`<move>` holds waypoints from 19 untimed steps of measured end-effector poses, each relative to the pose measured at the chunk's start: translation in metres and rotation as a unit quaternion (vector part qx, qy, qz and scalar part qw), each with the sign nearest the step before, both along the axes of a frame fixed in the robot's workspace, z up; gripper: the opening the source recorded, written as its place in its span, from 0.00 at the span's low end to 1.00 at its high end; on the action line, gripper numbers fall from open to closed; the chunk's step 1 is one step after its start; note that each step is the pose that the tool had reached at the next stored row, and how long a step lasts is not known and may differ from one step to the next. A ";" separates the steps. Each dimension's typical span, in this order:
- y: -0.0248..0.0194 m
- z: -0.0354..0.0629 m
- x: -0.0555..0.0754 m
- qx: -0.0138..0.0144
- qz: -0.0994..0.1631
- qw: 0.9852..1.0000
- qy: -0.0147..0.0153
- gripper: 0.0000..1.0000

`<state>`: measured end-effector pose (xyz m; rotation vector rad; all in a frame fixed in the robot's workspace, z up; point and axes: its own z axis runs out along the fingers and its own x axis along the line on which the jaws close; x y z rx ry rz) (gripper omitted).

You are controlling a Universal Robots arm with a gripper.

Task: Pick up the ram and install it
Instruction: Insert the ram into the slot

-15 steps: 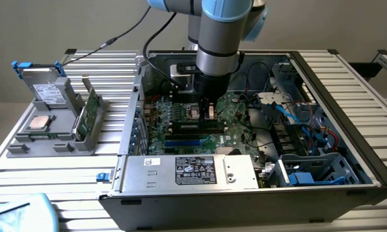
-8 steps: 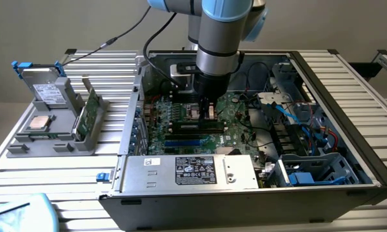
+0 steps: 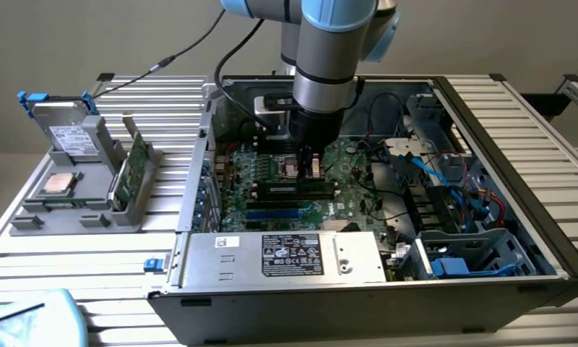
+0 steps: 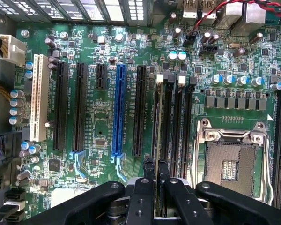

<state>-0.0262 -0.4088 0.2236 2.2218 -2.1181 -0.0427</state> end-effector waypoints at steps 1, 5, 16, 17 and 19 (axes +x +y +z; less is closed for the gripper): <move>0.0000 0.0000 0.000 0.000 0.000 1.000 0.000 0.14; 0.0007 -0.0006 0.000 0.000 0.000 1.000 0.000 0.14; 0.0030 -0.0021 0.000 -0.001 0.001 1.000 0.000 0.14; 0.0033 -0.0022 0.000 -0.002 0.001 1.000 0.000 0.14; 0.0036 -0.0022 0.000 -0.003 0.002 1.000 0.000 0.14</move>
